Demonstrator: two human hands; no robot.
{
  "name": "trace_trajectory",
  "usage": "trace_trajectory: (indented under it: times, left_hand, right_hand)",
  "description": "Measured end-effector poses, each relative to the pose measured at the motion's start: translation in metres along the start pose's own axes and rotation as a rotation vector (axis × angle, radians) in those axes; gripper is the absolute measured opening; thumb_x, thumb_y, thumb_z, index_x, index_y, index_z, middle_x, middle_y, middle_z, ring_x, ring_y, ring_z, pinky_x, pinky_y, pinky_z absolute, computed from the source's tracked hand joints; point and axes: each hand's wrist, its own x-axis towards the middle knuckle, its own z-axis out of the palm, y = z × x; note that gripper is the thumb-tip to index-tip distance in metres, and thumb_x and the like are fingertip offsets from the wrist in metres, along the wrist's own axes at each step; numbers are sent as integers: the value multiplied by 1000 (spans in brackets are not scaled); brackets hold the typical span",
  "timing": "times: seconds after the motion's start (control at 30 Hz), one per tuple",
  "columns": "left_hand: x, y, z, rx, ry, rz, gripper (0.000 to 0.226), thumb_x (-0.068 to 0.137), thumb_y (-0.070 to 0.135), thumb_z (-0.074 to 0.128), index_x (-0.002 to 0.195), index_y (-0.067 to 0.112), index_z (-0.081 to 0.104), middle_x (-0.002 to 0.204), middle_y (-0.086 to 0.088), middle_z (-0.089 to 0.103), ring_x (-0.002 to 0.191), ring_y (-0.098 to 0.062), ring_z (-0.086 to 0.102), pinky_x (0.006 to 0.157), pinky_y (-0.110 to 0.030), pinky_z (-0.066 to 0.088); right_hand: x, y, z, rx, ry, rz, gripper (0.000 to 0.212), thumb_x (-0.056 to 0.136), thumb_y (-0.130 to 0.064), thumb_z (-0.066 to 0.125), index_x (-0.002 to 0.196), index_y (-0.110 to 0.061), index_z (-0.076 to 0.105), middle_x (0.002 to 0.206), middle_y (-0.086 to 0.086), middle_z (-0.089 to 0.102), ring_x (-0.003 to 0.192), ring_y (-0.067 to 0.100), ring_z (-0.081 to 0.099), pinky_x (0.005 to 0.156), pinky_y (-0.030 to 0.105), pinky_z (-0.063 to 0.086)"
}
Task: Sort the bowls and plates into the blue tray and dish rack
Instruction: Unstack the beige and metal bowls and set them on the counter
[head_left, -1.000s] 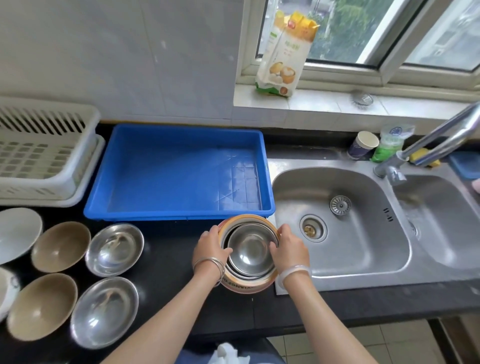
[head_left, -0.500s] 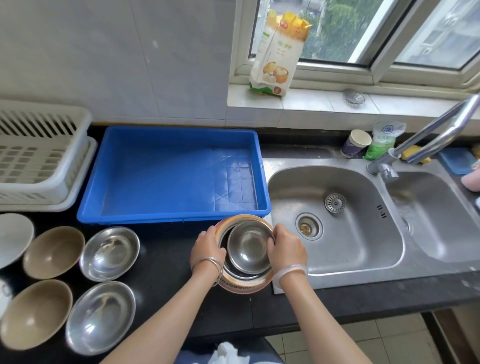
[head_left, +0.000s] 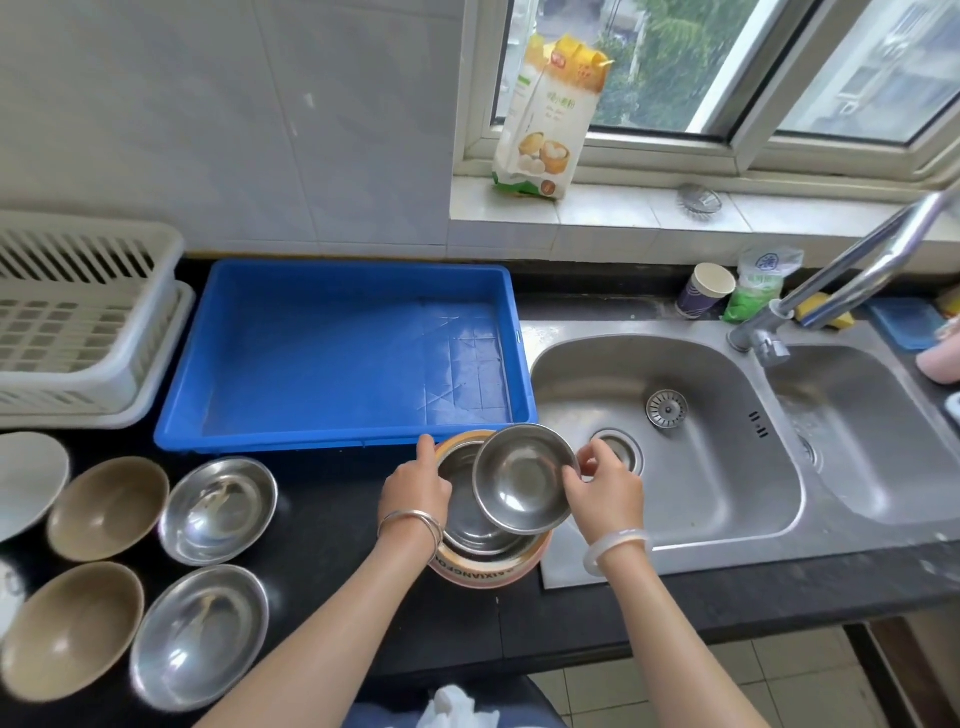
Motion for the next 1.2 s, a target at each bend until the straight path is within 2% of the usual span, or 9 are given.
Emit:
trace_trajectory:
  times: [0.13, 0.37, 0.5, 0.6, 0.67, 0.87, 0.97, 1.07, 1.2]
  left_hand:
    - [0, 3, -3, 34, 18, 22, 13, 92, 19, 40, 102, 11, 41, 73, -4, 52, 59, -17, 48, 46, -24, 33]
    - [1, 9, -6, 1, 144, 67, 15, 92, 17, 42, 89, 8, 54, 94, -7, 59, 83, -21, 51, 62, -29, 37]
    - [3, 10, -19, -85, 188, 63, 15, 90, 16, 43, 86, 8, 55, 84, -10, 62, 74, -26, 53, 61, -34, 42]
    - [0, 3, -34, -194, 252, 15, 15, 90, 18, 46, 85, 10, 57, 72, -9, 64, 66, -27, 58, 59, -34, 46]
    - [-4, -5, -43, -261, 296, -26, 13, 89, 19, 49, 85, 12, 59, 74, -8, 67, 68, -26, 61, 61, -34, 48]
    - [-27, -41, -66, -355, 409, -154, 12, 87, 16, 54, 90, 12, 65, 85, -3, 71, 80, -26, 64, 72, -32, 50]
    - [-45, -65, -71, -373, 445, -210, 13, 87, 15, 54, 93, 11, 65, 85, -5, 70, 78, -24, 63, 69, -32, 49]
    - [-65, -91, -69, -323, 446, -285, 17, 88, 17, 54, 99, 12, 66, 90, -6, 71, 81, -23, 63, 66, -29, 46]
    - [-85, -114, -56, -314, 391, -383, 20, 88, 17, 55, 104, 13, 66, 95, -7, 70, 88, -25, 63, 73, -32, 48]
  right_hand:
    - [1, 1, -4, 24, 4, 21, 11, 79, -15, 60, 73, -17, 52, 72, -1, 60, 68, 23, 53, 62, 25, 33]
    - [6, 0, -15, 92, -23, 40, 6, 80, -15, 62, 83, -20, 61, 75, -3, 62, 78, 21, 59, 68, 26, 38]
    - [8, -3, -21, 191, -29, 39, 12, 79, -15, 65, 75, -25, 60, 66, -7, 63, 66, 15, 61, 59, 22, 43]
    - [12, -14, -23, 285, -45, 29, 13, 78, -15, 67, 74, -25, 61, 68, 0, 68, 63, 18, 63, 66, 28, 52]
    - [15, -25, -21, 301, -64, -14, 15, 79, -17, 67, 71, -28, 61, 70, 1, 70, 62, 19, 62, 65, 29, 51]
    - [19, -65, 2, 335, -178, -122, 2, 80, -20, 65, 79, -22, 65, 76, 4, 70, 71, 24, 64, 76, 43, 56]
    - [18, -83, 22, 322, -280, -151, 2, 82, -21, 64, 80, -22, 63, 80, 3, 68, 75, 26, 63, 80, 48, 55]
    - [12, -99, 47, 260, -398, -172, 6, 81, -21, 62, 77, -26, 61, 80, 2, 68, 77, 26, 64, 82, 48, 55]
    - [3, -116, 83, 160, -517, -200, 13, 80, -17, 58, 91, -18, 64, 83, 2, 68, 82, 26, 65, 83, 45, 54]
